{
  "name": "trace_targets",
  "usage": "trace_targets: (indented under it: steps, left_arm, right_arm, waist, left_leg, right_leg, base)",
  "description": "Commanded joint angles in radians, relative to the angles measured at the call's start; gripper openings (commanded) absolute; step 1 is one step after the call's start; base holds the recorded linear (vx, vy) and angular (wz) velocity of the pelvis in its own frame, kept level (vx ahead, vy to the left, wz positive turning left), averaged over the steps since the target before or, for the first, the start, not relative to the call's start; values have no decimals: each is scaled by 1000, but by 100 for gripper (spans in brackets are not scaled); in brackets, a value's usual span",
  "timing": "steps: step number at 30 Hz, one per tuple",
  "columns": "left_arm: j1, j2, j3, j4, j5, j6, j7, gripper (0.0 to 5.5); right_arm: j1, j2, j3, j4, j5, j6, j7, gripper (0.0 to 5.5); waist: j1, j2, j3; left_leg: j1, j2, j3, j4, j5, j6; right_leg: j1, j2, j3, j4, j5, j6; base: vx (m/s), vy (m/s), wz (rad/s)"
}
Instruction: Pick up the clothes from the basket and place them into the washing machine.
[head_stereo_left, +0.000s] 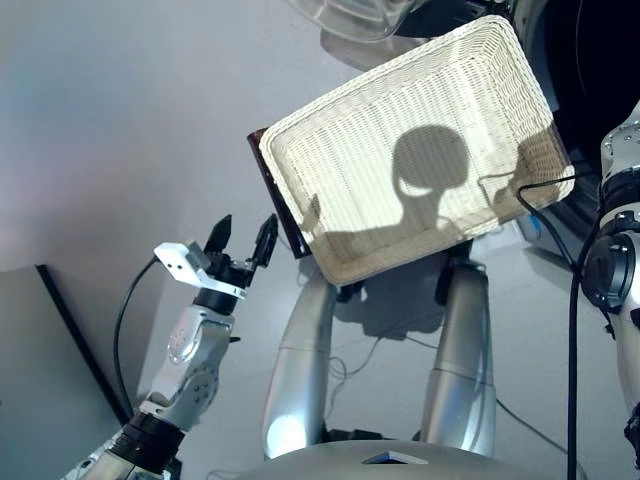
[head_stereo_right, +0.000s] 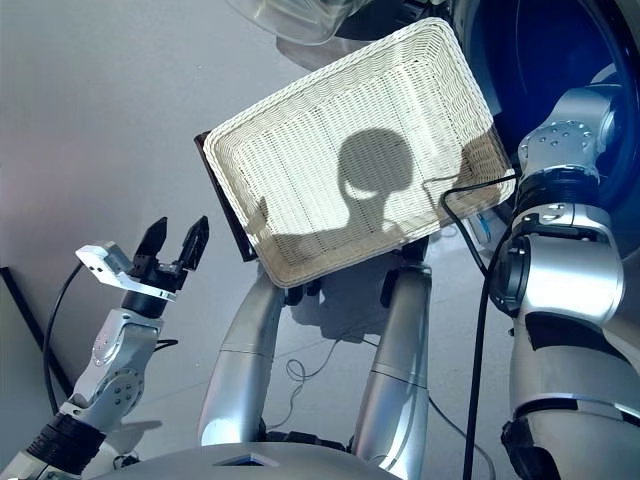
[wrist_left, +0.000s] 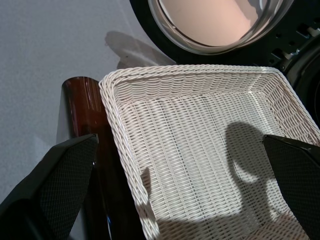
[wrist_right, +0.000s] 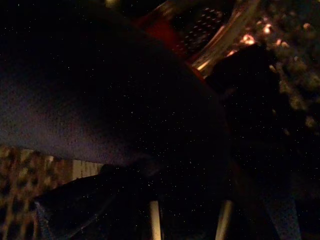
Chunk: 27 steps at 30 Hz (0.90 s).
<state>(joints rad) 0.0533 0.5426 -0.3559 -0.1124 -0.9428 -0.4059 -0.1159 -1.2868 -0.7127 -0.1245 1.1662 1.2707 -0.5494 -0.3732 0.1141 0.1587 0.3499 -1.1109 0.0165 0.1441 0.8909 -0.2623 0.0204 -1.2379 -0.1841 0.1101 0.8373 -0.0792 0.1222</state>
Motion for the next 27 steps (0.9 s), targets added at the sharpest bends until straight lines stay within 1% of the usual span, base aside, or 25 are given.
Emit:
trace_targets:
  steps: [1, 4, 10, 14, 15, 16, 17, 21, 27]
  left_arm:
    - [33, 27, 0, -31, -9, -20, -16, 550]
    - [35, 27, 0, -37, -8, -21, -13, 550]
    - [45, 21, 4, -38, -25, -17, -4, 550]
    - [45, 24, 4, -41, -32, -18, -4, 550]
    - [46, 25, 5, -43, -32, -16, -6, 550]
    - [48, 26, 5, -44, -33, -16, -7, 550]
    - [50, 28, 6, -44, -32, -17, -8, 550]
    - [53, 29, 10, -43, -29, -17, -6, 550]
    - [58, 22, 26, -42, -33, -25, -2, 550]
  right_arm:
    - [-65, -158, 30, -28, 21, -71, -19, 0]
    - [-85, -183, 39, -22, 18, -73, -35, 0]
    - [-108, -200, 74, 7, 1, -51, -49, 0]
    - [-116, -204, 84, 13, 3, -48, -42, 0]
    - [-118, -206, 91, 15, 1, -45, -36, 17]
    - [-119, -208, 100, 21, -5, -40, -29, 261]
    - [-120, -211, 108, 27, -8, -36, -25, 550]
    - [-121, -208, 133, 36, -11, -28, -1, 550]
    - [-91, -184, 145, 24, -44, -20, -3, 550]
  waist:
    - [-6, 12, -92]
    - [-10, 17, -96]
    - [-15, 17, -94]
    - [-21, 15, -94]
    - [-21, 14, -94]
    - [-22, 13, -94]
    - [-22, 12, -94]
    - [-26, 7, -89]
    - [-29, -2, -83]
  left_leg:
    - [10, -20, 5, -122, 92, -30]
    - [11, -21, 12, -127, 95, -32]
    - [13, -19, 26, -114, 85, -26]
    - [12, -17, 28, -112, 83, -25]
    - [11, -16, 27, -113, 84, -25]
    - [10, -15, 28, -115, 85, -25]
    - [9, -14, 28, -116, 85, -25]
    - [6, -14, 28, -117, 86, -25]
    - [8, -12, 26, -121, 87, -25]
  right_leg:
    - [48, 19, -60, 28, -109, -67]
    - [43, 18, -56, 33, -110, -68]
    - [30, 27, -44, 45, -103, -71]
    - [27, 26, -41, 46, -102, -72]
    - [25, 26, -41, 45, -100, -72]
    - [24, 27, -40, 44, -99, -73]
    - [23, 26, -41, 43, -98, -73]
    - [23, 26, -45, 40, -94, -71]
    - [30, 28, -50, 33, -90, -72]
  base:
    - [0, 0, 0]
    - [0, 0, 0]
    - [0, 0, 0]
    - [0, 0, 0]
    - [0, 0, 0]
    - [0, 0, 0]
    - [0, 0, 0]
    - [0, 0, 0]
    - [0, 0, 0]
